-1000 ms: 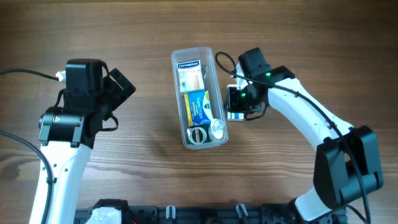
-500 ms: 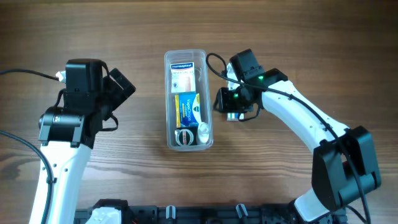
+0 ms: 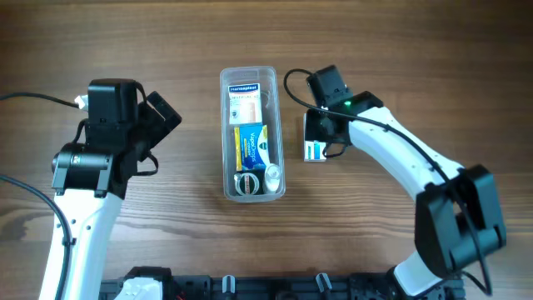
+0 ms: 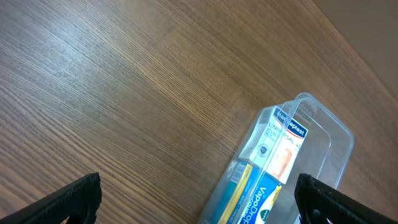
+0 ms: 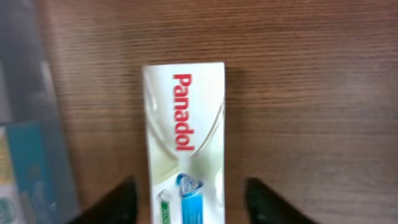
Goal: Pack container
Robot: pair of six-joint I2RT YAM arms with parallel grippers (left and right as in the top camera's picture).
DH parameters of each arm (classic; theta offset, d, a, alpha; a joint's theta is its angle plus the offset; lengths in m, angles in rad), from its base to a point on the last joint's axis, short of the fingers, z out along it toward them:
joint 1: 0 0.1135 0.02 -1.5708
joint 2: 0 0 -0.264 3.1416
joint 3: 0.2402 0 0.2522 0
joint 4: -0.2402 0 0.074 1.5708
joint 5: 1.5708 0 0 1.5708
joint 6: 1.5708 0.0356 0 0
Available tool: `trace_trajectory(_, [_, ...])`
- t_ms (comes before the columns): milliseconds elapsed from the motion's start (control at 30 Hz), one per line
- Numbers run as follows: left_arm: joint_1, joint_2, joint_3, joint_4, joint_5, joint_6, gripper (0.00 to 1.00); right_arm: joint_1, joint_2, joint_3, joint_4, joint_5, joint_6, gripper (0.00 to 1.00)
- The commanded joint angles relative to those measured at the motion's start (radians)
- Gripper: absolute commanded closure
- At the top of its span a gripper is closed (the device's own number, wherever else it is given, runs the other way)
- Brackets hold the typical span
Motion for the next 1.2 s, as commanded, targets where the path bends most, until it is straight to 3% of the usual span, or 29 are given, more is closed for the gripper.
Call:
trace_trajectory(0, [0.006,-0.01,0.016,0.002,-0.02,0.013,0.0,0.003,0.087,-0.002,0.024,0.038,0.023,0.36])
trace_trajectory(233, [0.006,-0.01,0.016,0.002,-0.02,0.013,0.0,0.003,0.174,-0.002,0.078,-0.013,0.022,0.32])
trace_trajectory(467, [0.006,-0.01,0.016,0.002,-0.02,0.013,0.0,0.003,0.183,0.0,0.086,-0.016,0.018,0.68])
trace_trajectory(733, [0.006,-0.01,0.016,0.002,-0.02,0.013,0.0,0.002,0.124,0.083,-0.025,0.012,-0.009,0.66])
trace_trajectory(1000, [0.006,-0.01,0.016,0.002,-0.02,0.013,0.0,0.008,0.007,0.359,-0.251,0.001,-0.009,0.66])
trace_trajectory(1167, [0.006,-0.01,0.016,0.002,-0.02,0.013,0.0,0.039,-0.037,0.472,-0.302,-0.053,-0.003,0.66])
